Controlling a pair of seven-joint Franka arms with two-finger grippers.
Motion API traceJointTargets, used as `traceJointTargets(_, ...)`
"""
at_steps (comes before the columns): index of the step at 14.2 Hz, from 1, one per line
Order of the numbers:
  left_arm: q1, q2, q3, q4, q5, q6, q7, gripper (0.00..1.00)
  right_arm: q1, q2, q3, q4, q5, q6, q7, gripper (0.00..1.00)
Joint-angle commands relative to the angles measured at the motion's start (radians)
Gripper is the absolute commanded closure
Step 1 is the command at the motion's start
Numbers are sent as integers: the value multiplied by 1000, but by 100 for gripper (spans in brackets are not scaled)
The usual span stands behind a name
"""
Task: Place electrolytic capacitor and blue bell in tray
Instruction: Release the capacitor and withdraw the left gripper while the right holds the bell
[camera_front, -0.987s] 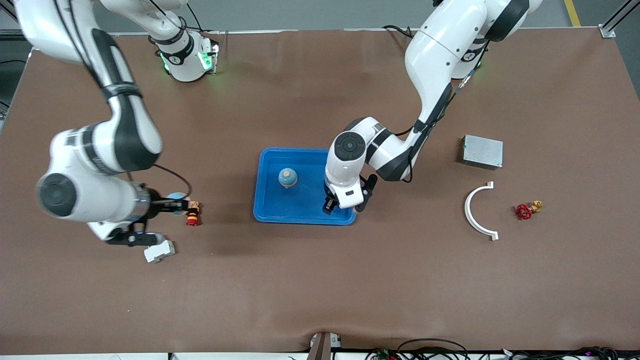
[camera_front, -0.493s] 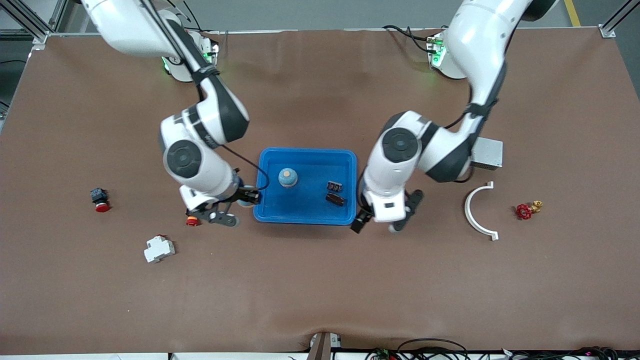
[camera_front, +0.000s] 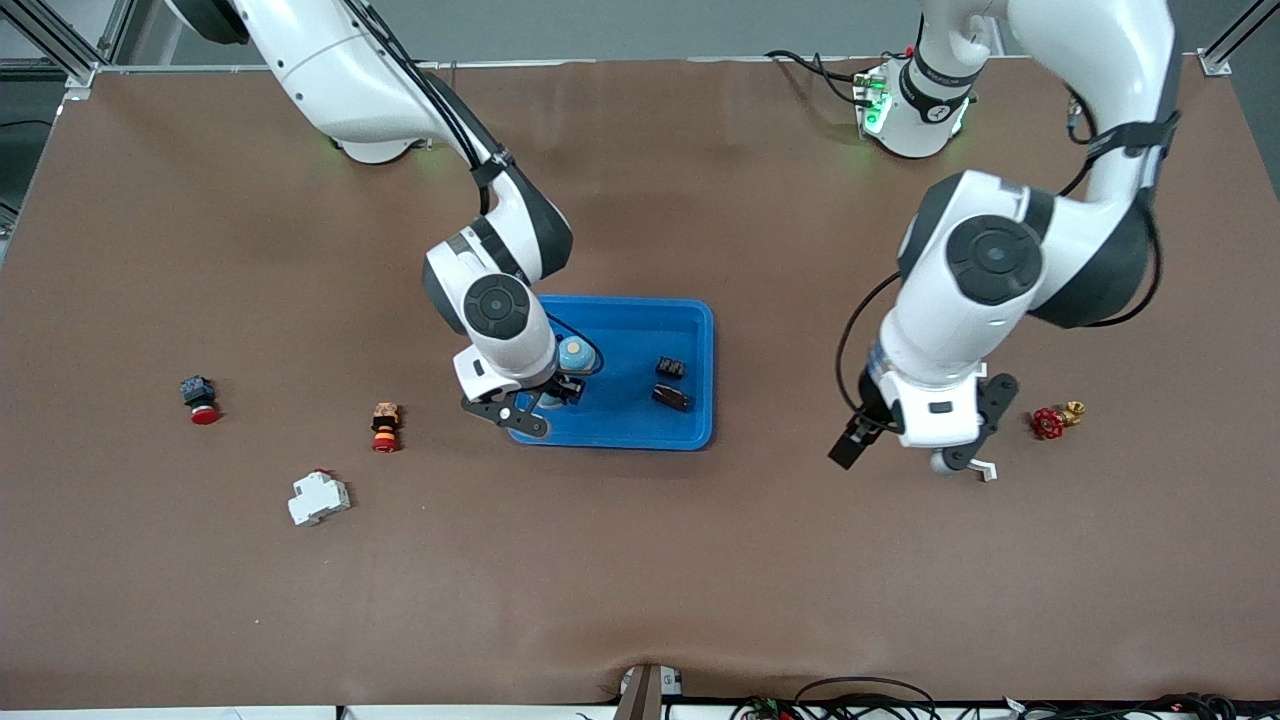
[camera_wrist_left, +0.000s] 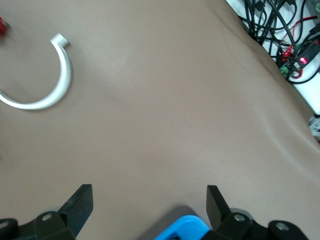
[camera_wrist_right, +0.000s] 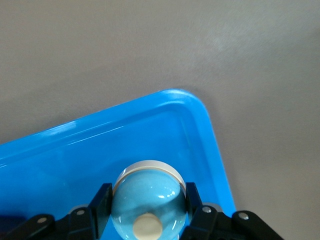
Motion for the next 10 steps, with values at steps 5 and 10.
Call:
traceJointTargets(5, 70, -53, 2, -26, 17, -43, 188, 0, 37, 104, -12, 94, -25, 51, 105, 100)
traceJointTargets(10, 182, -104, 2, -26, 8, -45, 387, 0, 63, 187, -14, 153, -30, 79, 156, 100)
